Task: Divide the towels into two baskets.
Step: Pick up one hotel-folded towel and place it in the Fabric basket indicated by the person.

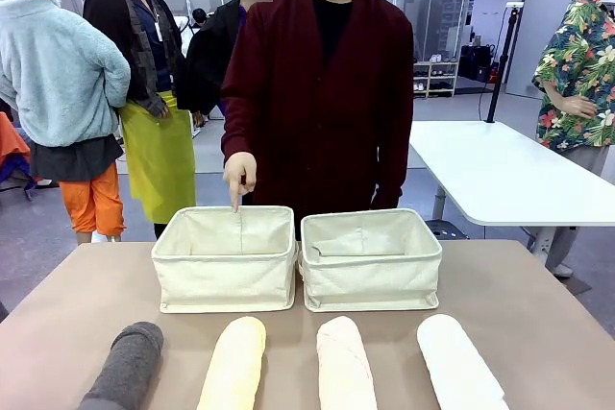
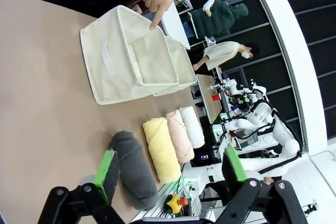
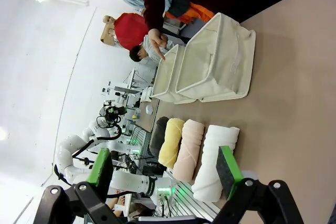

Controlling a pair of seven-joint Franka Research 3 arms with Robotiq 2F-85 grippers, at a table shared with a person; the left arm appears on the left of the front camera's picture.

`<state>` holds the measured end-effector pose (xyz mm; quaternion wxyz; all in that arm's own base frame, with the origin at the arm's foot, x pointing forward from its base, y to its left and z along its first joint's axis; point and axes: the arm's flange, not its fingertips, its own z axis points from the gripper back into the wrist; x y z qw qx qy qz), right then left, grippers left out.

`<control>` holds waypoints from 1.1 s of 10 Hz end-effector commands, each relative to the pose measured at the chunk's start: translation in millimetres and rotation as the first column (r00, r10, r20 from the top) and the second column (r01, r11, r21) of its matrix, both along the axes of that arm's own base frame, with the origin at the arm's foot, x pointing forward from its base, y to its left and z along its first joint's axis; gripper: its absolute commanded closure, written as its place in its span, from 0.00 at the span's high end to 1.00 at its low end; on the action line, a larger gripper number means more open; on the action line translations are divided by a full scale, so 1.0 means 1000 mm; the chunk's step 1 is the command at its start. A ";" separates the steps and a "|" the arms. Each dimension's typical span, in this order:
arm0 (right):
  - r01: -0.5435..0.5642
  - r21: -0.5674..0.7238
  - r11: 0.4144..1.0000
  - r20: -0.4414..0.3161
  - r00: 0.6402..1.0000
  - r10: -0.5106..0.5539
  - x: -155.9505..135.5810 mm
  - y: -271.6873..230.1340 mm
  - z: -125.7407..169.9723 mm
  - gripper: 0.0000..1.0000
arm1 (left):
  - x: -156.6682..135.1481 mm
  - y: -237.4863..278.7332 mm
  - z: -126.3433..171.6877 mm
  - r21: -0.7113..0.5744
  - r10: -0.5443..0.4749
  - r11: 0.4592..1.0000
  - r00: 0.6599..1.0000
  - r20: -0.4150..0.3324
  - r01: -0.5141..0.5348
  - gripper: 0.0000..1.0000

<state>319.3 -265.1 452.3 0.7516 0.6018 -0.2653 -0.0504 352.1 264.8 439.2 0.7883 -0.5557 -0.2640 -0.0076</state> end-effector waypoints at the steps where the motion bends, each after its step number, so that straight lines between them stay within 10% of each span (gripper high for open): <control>1: -0.004 0.003 1.000 0.000 1.000 0.004 -0.003 0.000 0.002 1.00 | -0.002 0.002 0.001 0.000 0.001 1.000 1.000 0.005 -0.001 1.00; 6: -0.004 0.003 1.000 0.000 1.000 0.004 -0.003 0.000 0.002 1.00 | 0.011 -0.140 0.044 0.432 -0.095 0.890 0.985 -0.141 0.148 1.00; 11: -0.004 0.003 1.000 0.000 1.000 0.004 -0.003 0.000 0.002 1.00 | -0.007 -0.251 -0.022 0.746 0.016 0.626 0.953 -0.303 0.227 1.00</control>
